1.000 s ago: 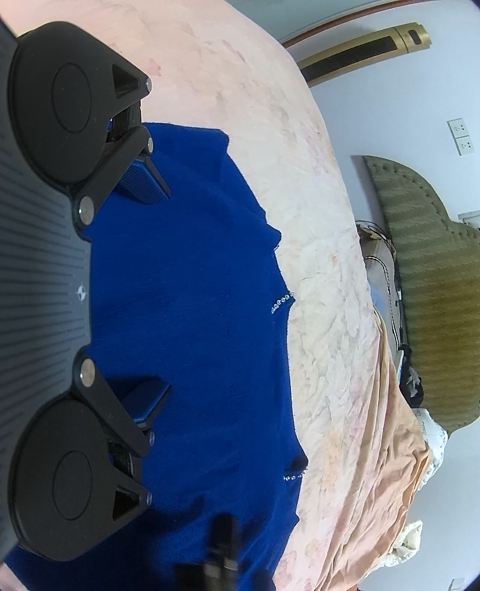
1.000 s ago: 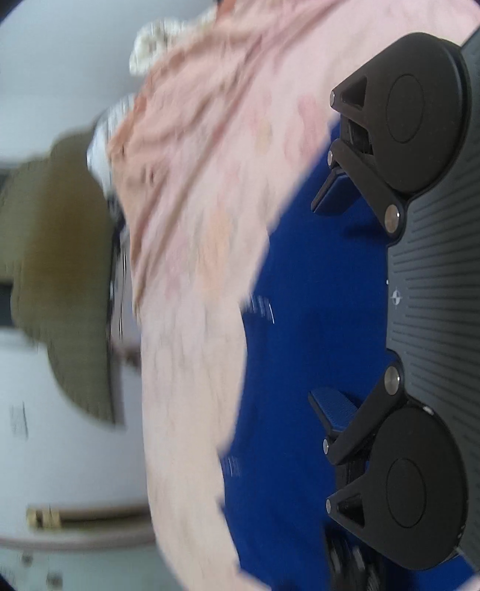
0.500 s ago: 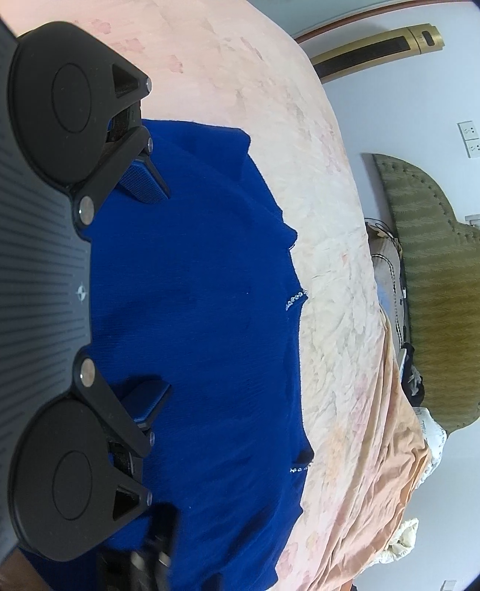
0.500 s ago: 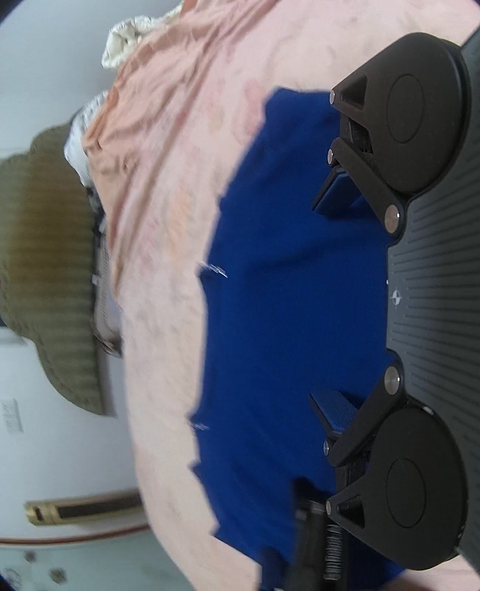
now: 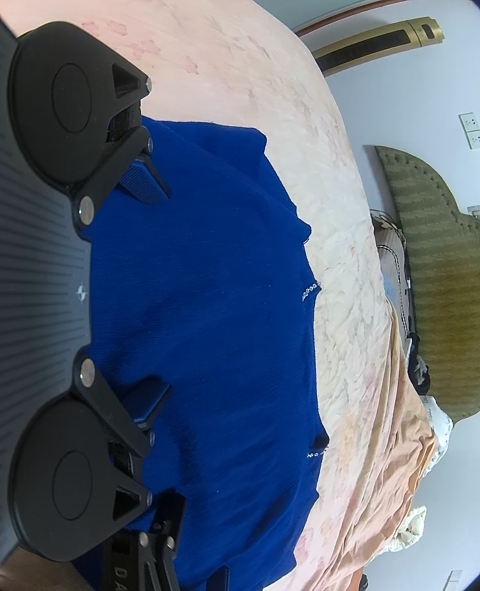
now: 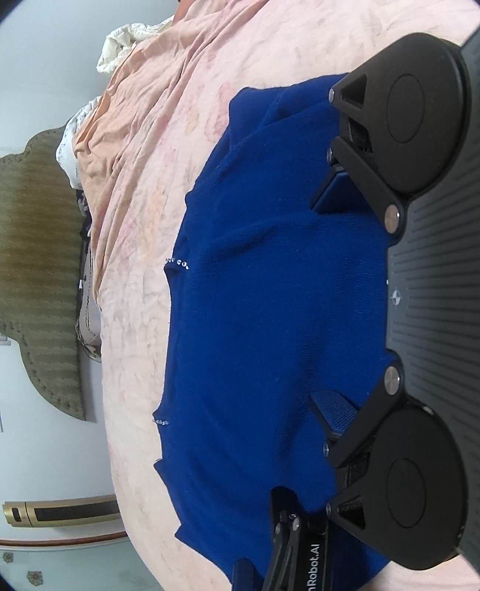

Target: Fold small clothes

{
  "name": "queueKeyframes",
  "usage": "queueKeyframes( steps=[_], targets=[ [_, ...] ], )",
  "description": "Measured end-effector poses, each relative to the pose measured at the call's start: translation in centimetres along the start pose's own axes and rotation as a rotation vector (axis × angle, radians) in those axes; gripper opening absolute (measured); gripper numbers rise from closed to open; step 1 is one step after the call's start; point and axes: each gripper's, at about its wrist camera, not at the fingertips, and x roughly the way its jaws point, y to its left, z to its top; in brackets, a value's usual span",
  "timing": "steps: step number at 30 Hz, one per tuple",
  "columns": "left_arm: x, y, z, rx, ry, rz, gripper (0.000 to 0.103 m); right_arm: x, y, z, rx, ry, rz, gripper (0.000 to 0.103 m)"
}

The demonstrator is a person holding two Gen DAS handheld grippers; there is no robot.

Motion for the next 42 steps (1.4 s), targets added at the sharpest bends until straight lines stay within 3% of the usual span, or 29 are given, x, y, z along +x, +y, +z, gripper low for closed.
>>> queueKeyframes(
  steps=[11,26,42],
  targets=[
    [-0.5,0.0,-1.1,0.009,-0.007,-0.011,0.103,-0.7,0.2,-1.3,0.026,-0.022,-0.031,0.103],
    [-1.2,-0.2,-3.0,-0.006,-0.089,-0.001,0.103,-1.7,1.1,-3.0,0.054,-0.067,-0.086,0.103],
    [-1.3,-0.2,-3.3,-0.019,-0.101,-0.002,0.103,-1.7,1.2,-3.1,0.058,-0.069,-0.085,0.103]
  ],
)
